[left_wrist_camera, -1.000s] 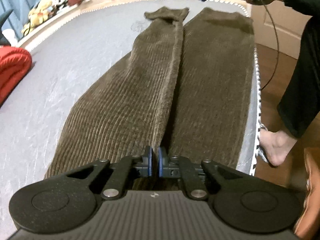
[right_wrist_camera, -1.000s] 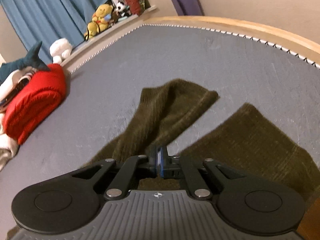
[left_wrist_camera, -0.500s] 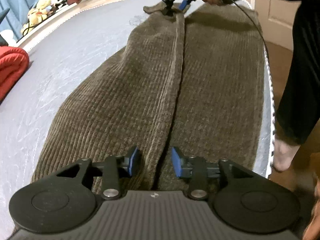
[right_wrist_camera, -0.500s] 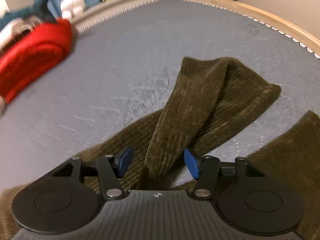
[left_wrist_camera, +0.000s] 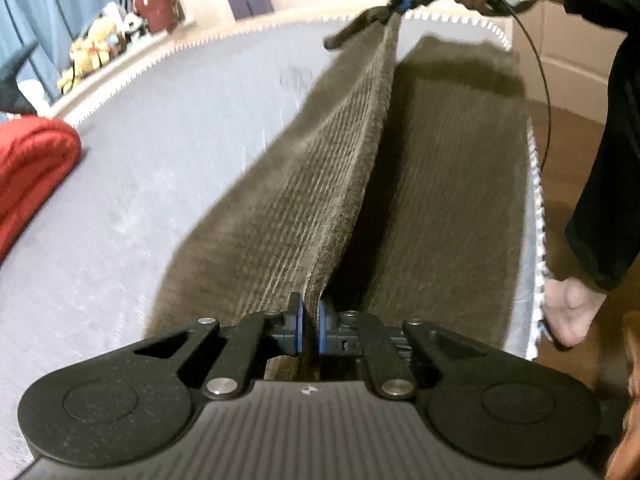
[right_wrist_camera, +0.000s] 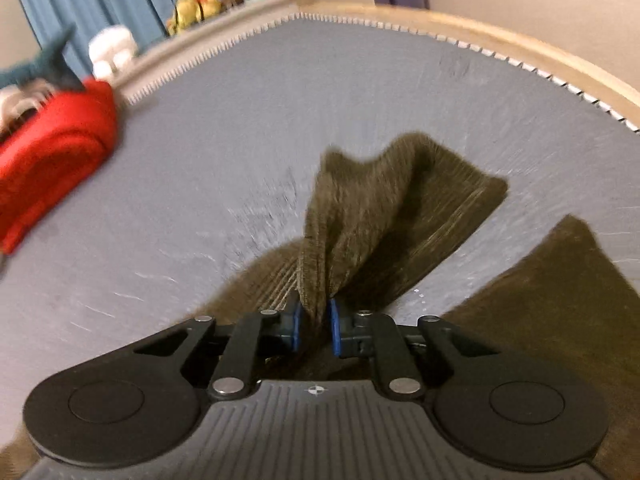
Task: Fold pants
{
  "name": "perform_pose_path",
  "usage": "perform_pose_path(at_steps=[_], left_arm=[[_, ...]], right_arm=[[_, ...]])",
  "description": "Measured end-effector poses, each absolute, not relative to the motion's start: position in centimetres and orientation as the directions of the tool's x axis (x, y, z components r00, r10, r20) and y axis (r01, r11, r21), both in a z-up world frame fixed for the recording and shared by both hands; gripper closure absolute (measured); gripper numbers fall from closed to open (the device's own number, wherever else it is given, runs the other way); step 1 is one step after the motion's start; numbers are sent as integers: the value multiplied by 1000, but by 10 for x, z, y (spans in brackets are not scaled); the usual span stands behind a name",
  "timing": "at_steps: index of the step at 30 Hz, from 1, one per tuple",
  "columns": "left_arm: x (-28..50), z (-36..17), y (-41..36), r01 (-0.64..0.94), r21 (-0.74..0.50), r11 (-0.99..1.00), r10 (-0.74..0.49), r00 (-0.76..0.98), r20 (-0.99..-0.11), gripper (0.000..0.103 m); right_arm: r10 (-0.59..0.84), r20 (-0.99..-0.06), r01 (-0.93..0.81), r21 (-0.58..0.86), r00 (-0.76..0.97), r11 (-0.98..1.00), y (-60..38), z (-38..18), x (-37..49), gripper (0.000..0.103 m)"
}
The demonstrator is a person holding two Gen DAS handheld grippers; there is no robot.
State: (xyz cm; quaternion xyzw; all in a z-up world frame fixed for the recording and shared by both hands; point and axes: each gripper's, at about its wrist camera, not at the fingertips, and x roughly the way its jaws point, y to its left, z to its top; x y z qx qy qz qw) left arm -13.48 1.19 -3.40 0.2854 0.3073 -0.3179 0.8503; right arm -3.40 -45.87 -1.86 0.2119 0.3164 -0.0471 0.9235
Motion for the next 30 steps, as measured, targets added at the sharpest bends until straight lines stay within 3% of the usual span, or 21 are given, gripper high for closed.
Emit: perform_pose_path(at_steps=[5,7,9,11,12,13,15,18,22,28,30], left_arm=[[-170,-17,37,805,227,548,-457,515,-725,95],[-179,-28,39,855,193,482,-451,431,-781,91],[-191,-36,35,880,232,415,-435,416,-798,87],[-189,-29,34,876,200,439,-479,417,-773,65],[-185,-21,35,866,167,471,-515,424,-745,48],[-180,-13,36,851,145,505,-542,444,-713,40],[-171,-3,36,808,120,577,-563,500,-658,38],[-153,-1,32,730,100,676,-523,572,-632,37],[-132,-9,28,620,112,777,-430,652,-625,36],[-108,-15,49,532,101,840,-358,685,-635,36],[-100,-16,50,502,99,859,-332,693,-640,35]], right_arm=[[157,-590,78,353,792,932,-473,12,-125,88],[217,-667,-16,294,713,956,-477,-3,-150,82],[205,-752,-15,251,626,968,-487,-29,-162,67],[89,-785,101,190,613,977,-508,-44,-166,65],[73,-778,137,201,623,970,-517,-45,-167,63],[69,-755,174,237,652,956,-529,-43,-168,62],[45,-693,237,305,719,922,-547,-38,-169,50],[-11,-638,278,320,770,906,-548,-35,-152,42],[-9,-634,279,328,773,903,-543,-48,-122,40],[-98,-677,233,112,730,966,-506,-66,-73,40],[-119,-683,204,45,720,978,-495,-70,-64,45]])
